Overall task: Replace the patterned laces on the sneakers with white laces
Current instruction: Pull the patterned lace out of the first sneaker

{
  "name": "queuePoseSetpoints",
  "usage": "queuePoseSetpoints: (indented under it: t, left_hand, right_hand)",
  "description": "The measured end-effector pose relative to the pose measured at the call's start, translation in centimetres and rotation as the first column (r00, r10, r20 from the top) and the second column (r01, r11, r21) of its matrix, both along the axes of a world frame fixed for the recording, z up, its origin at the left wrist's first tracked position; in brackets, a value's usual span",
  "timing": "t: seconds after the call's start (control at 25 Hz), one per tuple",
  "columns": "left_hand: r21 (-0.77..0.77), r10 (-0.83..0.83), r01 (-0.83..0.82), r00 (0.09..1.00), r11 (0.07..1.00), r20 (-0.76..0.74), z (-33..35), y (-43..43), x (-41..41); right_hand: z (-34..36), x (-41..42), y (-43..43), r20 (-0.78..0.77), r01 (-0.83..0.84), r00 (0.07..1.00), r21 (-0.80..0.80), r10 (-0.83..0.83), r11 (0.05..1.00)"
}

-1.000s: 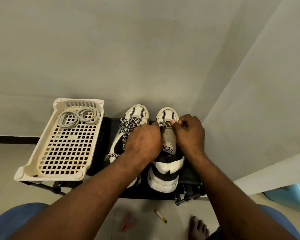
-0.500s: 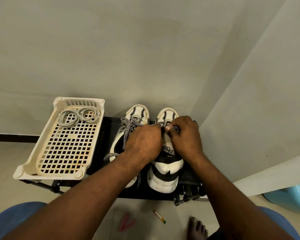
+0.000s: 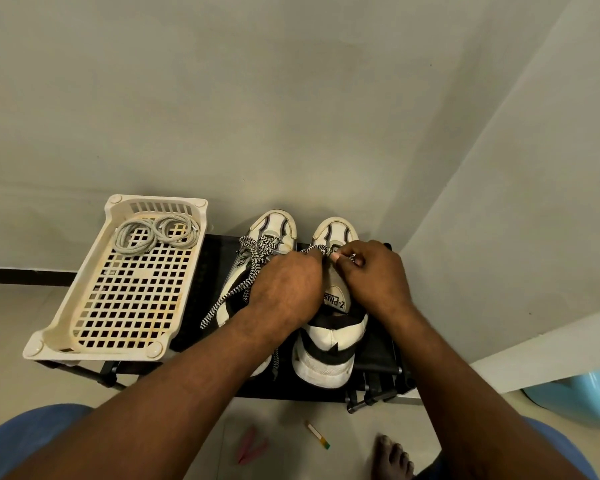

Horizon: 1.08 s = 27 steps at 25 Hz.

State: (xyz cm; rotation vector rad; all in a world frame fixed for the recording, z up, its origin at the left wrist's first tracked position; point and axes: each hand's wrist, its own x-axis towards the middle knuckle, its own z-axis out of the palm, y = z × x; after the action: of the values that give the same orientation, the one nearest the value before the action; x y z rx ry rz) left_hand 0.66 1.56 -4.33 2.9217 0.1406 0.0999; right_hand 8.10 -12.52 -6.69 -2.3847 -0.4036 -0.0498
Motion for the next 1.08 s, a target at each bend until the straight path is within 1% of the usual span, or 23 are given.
queuePoseSetpoints:
  t: [0.12, 0.16, 0.2, 0.24, 0.28, 0.32, 0.36, 0.4, 0.44, 0.48, 0.52, 0.56, 0.64, 0.72, 0.76, 0.8, 0.84, 0.88, 0.92, 0.96, 1.0, 1.04, 1.08]
  left_hand:
    - [0.005, -0.003, 0.003, 1.0, 1.0, -0.011, 0.0, 0.0, -0.1]
    - [0.006, -0.001, 0.001, 1.0, 1.0, -0.012, -0.1, 0.0, -0.1]
    - [0.005, 0.002, -0.002, 1.0, 1.0, -0.011, -0.1, 0.1, -0.1]
    - [0.004, 0.005, -0.005, 1.0, 1.0, -0.009, -0.2, 0.1, -0.1]
    - [0.006, 0.007, -0.007, 1.0, 1.0, -0.006, -0.2, 0.1, -0.1]
    - [0.01, 0.008, -0.008, 1.0, 1.0, -0.002, -0.2, 0.1, 0.0]
    - [0.014, 0.008, -0.008, 1.0, 1.0, -0.001, -0.2, 0.1, 0.0]
    - [0.016, 0.007, -0.007, 1.0, 1.0, 0.001, -0.3, 0.1, 0.0]
    - [0.017, 0.005, -0.005, 1.0, 1.0, 0.004, -0.3, 0.0, 0.0]
    - [0.019, 0.003, -0.003, 1.0, 1.0, 0.006, -0.4, 0.0, 0.0]
    - [0.026, 0.002, -0.002, 1.0, 1.0, 0.01, -0.4, 0.0, 0.0]
    - [0.036, -0.001, 0.0, 1.0, 0.999, 0.015, -0.5, 0.0, 0.0]
    - [0.049, -0.012, 0.011, 1.0, 0.999, 0.023, -0.6, -0.1, -0.1]
    - [0.047, -0.02, 0.019, 0.999, 0.999, 0.025, -0.7, -0.1, -0.2]
    - [0.038, -0.015, 0.014, 0.999, 0.999, 0.028, -0.6, 0.0, -0.2]
    - [0.03, -0.008, 0.007, 0.999, 1.0, 0.033, -0.7, 0.0, -0.1]
    - [0.023, -0.002, 0.001, 0.999, 1.0, 0.038, -0.7, 0.0, -0.1]
    - [0.019, 0.0, 0.0, 0.999, 1.0, 0.041, -0.7, 0.0, -0.1]
    - [0.017, -0.002, 0.002, 0.999, 1.0, 0.041, -0.7, 0.0, -0.2]
    - [0.015, -0.006, 0.005, 0.999, 1.0, 0.041, -0.7, 0.0, -0.2]
    - [0.01, -0.01, 0.01, 0.999, 1.0, 0.04, -0.8, 0.0, -0.2]
    - [0.006, -0.014, 0.014, 0.999, 1.0, 0.042, -0.8, 0.0, -0.2]
    - [0.005, -0.018, 0.018, 0.999, 1.0, 0.042, -0.8, 0.0, -0.1]
  right_hand:
    - [-0.5, 0.4, 0.0, 0.065, 0.053, 0.997, -0.084, -0.047, 0.995]
    - [-0.6, 0.5, 0.0, 0.024, 0.06, 0.998, 0.005, -0.06, 0.998]
    - [-0.3, 0.5, 0.0, -0.092, 0.089, 0.993, 0.208, -0.071, 0.974]
    - [0.3, 0.6, 0.0, -0.243, 0.16, 0.969, 0.492, -0.042, 0.856]
    - [1.1, 0.6, -0.2, -0.368, 0.253, 0.928, 0.736, 0.058, 0.628]
    - [1.7, 0.7, -0.4, -0.419, 0.322, 0.895, 0.846, 0.156, 0.424]
    - [2.0, 0.8, -0.5, -0.429, 0.356, 0.886, 0.872, 0.175, 0.336]
    - [2.0, 0.8, -0.5, -0.428, 0.354, 0.897, 0.845, 0.11, 0.4]
    - [1.7, 0.8, -0.5, -0.364, 0.298, 0.931, 0.748, -0.009, 0.593]
    - [1.3, 0.7, -0.6, -0.235, 0.206, 0.968, 0.547, -0.087, 0.811]
    - [0.7, 0.4, -0.6, -0.099, 0.098, 0.992, 0.292, -0.072, 0.951]
    - [0.0, 0.2, -0.5, -0.014, 0.013, 1.0, 0.071, -0.012, 0.997]
    - [-0.6, 0.2, -0.2, 0.002, -0.031, 0.999, -0.122, 0.032, 0.992]
    - [-0.7, 0.4, -0.1, 0.045, -0.013, 0.999, -0.136, 0.019, 0.991]
    - [-0.6, 0.3, 0.0, 0.051, -0.002, 0.999, -0.064, 0.005, 0.998]
    - [-0.3, 0.2, 0.0, -0.012, 0.02, 1.0, 0.132, -0.019, 0.991]
    - [0.3, 0.2, 0.0, -0.158, 0.088, 0.987, 0.425, -0.022, 0.901]
    - [1.2, 0.2, -0.2, -0.309, 0.18, 0.948, 0.712, 0.072, 0.678]
    - [2.2, 0.2, -0.5, -0.367, 0.257, 0.902, 0.879, 0.229, 0.401]
    - [2.9, 0.2, -0.8, -0.352, 0.3, 0.879, 0.933, 0.321, 0.201]
    - [3.2, 0.4, -1.0, -0.338, 0.307, 0.886, 0.941, 0.316, 0.145]
    - [3.3, 0.6, -1.1, -0.335, 0.281, 0.91, 0.931, 0.244, 0.233]
    - [3.0, 0.8, -1.1, -0.329, 0.245, 0.936, 0.862, 0.122, 0.444]
